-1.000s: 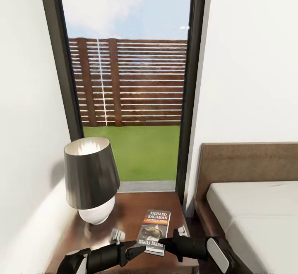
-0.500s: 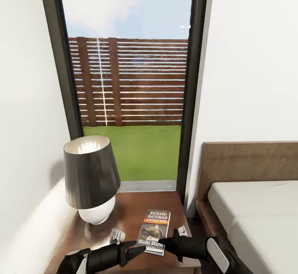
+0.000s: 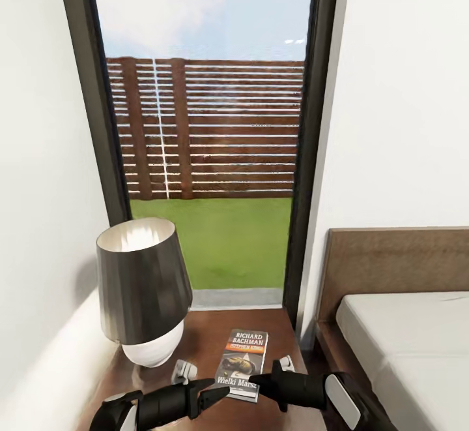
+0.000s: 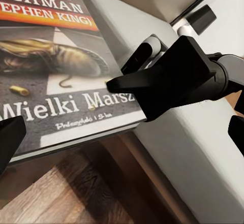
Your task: In the bedroom, move the book from the bed onto either nightstand, and place the two sandals side by side next to the bed.
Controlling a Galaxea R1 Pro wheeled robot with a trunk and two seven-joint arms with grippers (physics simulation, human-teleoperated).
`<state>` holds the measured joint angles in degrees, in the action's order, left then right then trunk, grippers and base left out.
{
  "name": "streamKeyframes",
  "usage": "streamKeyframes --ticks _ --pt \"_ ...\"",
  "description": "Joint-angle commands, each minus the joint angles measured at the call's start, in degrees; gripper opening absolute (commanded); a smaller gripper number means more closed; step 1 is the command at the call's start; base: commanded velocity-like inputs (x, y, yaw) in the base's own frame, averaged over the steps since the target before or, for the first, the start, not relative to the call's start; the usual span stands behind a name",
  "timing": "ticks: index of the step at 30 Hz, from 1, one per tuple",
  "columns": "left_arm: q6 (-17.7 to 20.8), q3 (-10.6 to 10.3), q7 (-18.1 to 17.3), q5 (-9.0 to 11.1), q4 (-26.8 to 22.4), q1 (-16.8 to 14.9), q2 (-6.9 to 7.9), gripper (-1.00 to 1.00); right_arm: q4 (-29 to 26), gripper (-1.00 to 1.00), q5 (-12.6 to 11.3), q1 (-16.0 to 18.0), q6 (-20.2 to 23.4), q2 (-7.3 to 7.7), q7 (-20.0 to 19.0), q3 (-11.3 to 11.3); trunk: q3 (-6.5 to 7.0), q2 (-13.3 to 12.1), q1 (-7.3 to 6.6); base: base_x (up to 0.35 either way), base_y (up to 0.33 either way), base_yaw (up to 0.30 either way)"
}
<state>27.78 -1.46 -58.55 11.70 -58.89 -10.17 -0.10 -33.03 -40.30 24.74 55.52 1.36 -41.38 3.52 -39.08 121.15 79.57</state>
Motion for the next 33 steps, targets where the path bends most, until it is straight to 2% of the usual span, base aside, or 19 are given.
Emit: streamKeyframes --ticks 1,13,28,33 --pt "0.52 -0.04 -0.01 0.40 0.00 -0.03 0.01 1.00 0.00 -1.00 -0.08 0.04 0.11 0.05 -0.37 0.17 -0.06 0.03 0.02 0.260 0.093 0.000" --pt "0.66 -0.04 -0.16 0.43 0.00 -0.03 0.01 1.00 0.01 -1.00 -0.05 0.04 0.11 0.05 -0.37 0.17 -0.06 0.03 0.02 0.044 0.014 0.000" --pt "0.70 -0.04 -0.17 0.43 0.00 -0.03 0.01 1.00 -0.08 -1.00 0.03 0.04 0.11 0.05 -0.34 0.17 -2.76 6.04 3.31 0.000 0.000 0.000" --pt "0.70 -0.04 -0.17 0.43 0.00 -0.03 0.01 1.00 -0.28 -1.00 0.27 0.04 0.11 0.05 1.37 0.17 -2.76 6.04 3.31 0.000 0.000 0.000"
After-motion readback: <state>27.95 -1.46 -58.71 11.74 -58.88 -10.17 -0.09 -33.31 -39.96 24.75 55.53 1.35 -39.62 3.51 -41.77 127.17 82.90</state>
